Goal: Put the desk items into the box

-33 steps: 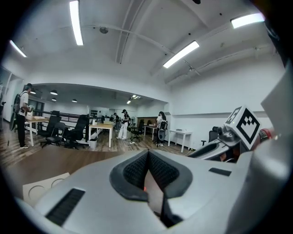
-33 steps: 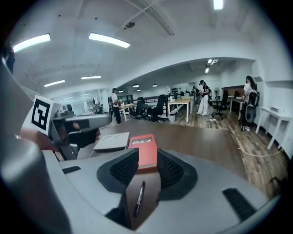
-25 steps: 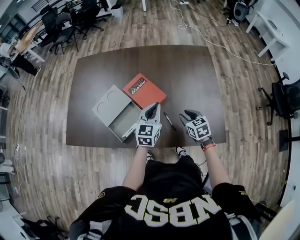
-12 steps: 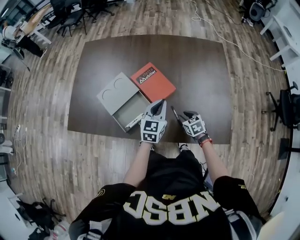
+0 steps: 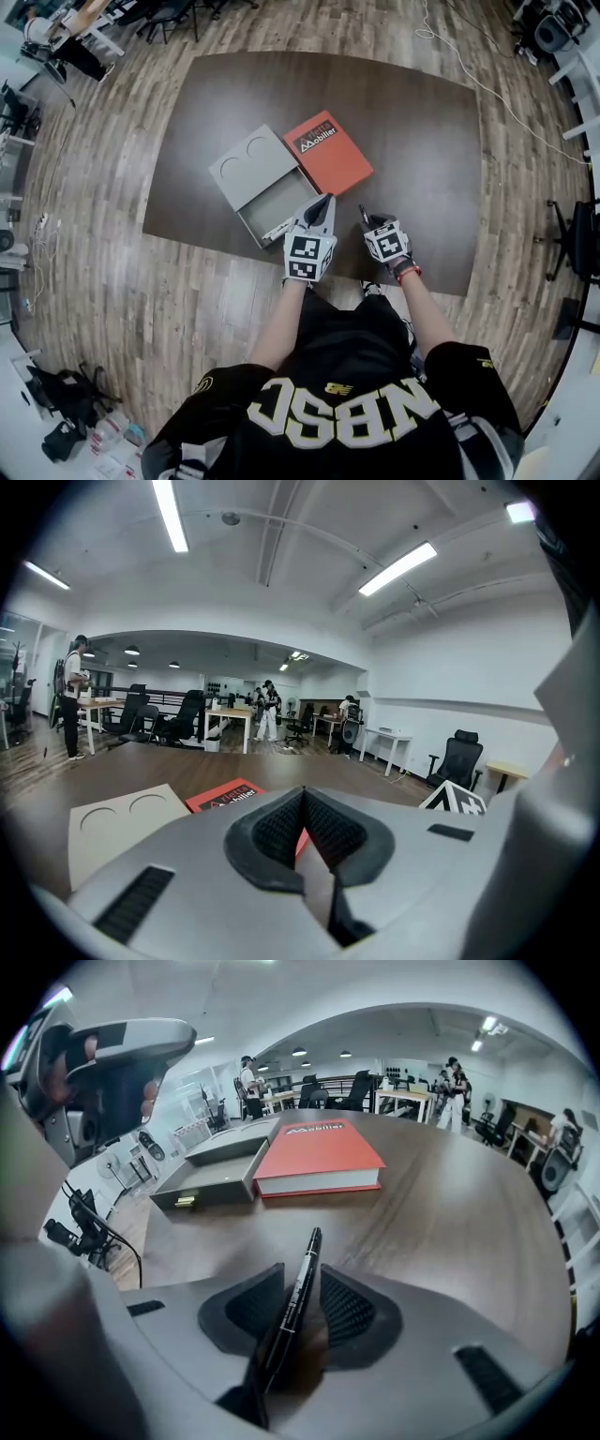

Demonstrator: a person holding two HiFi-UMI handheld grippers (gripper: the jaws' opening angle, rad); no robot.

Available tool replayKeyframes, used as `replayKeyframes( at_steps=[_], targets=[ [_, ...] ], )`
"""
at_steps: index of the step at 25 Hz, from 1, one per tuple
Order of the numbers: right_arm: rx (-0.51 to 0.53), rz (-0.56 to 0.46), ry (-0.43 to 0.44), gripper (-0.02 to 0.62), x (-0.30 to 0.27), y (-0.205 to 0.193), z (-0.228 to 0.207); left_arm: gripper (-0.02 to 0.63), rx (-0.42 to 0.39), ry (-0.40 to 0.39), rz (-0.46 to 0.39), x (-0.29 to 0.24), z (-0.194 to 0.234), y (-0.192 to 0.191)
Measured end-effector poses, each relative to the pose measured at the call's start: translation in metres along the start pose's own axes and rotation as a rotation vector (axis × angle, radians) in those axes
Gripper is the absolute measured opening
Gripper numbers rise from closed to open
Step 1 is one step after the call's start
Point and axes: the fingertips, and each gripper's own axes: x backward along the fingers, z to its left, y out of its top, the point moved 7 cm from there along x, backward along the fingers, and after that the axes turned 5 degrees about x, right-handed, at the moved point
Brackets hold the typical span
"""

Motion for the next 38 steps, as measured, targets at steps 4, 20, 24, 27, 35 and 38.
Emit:
replayKeyframes(
  at_steps=[4,20,24,27,35,38],
  targets=[
    [0.030,0.033,-0.012,0.104,-0.007,-0.002,0.004,0.015,0.013,0.029,0.007,0.004,0.009,-0.007],
    [0.216,0.007,0.019,0.051,0.019,0.025,0.009,0.014,0.055,0.099,-0.018,0.017,0.034,-0.008],
    [0.326,-0.007,0.053,0.051,0.033,0.043,0.014,0.014,0.072,0.132,-0.028,0.023,0.044,-0.010],
    [0.391,-0.014,0.095,0.051,0.040,0.059,0.020,0.014,0.082,0.157,-0.035,0.029,0.052,-0.010],
    [0.608,0.000,0.210,0.051,0.032,0.102,0.046,0.014,0.111,0.241,-0.048,0.053,0.081,-0.016],
    [0.682,0.002,0.241,0.051,0.023,0.122,0.056,0.014,0.128,0.285,-0.056,0.067,0.094,-0.018]
  ],
)
